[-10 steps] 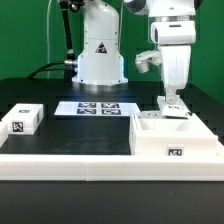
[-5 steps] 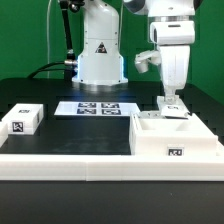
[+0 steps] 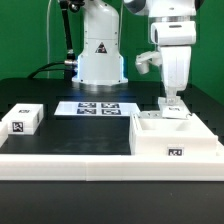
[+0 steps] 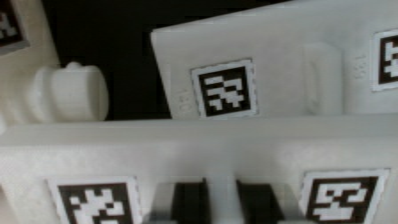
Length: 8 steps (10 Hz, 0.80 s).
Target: Assemble cabinet
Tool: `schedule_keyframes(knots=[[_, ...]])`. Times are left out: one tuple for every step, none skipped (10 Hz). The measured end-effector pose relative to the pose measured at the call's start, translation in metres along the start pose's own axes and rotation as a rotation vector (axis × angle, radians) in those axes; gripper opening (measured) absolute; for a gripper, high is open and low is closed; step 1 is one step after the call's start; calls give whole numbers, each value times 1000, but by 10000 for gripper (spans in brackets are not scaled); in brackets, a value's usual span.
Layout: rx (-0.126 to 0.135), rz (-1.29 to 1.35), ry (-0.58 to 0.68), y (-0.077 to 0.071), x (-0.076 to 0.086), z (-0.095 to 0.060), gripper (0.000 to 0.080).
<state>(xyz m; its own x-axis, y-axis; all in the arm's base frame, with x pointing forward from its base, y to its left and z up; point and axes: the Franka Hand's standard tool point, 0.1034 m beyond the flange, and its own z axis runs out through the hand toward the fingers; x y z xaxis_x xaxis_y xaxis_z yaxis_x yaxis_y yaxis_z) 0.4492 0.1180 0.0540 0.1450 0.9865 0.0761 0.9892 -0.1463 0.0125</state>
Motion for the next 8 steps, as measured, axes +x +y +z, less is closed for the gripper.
schedule_keyframes(knots=[[0, 0, 0, 0, 0, 0, 70], [0, 0, 0, 0, 0, 0, 70], [1, 0, 0, 0, 0, 0, 70], [2, 0, 0, -1, 0, 1, 70], [2, 0, -1, -1, 0, 1, 70], [2, 0, -1, -1, -1, 1, 70], [1, 2, -2, 0, -2, -1, 70], [2, 2, -6, 1, -3, -4, 70]])
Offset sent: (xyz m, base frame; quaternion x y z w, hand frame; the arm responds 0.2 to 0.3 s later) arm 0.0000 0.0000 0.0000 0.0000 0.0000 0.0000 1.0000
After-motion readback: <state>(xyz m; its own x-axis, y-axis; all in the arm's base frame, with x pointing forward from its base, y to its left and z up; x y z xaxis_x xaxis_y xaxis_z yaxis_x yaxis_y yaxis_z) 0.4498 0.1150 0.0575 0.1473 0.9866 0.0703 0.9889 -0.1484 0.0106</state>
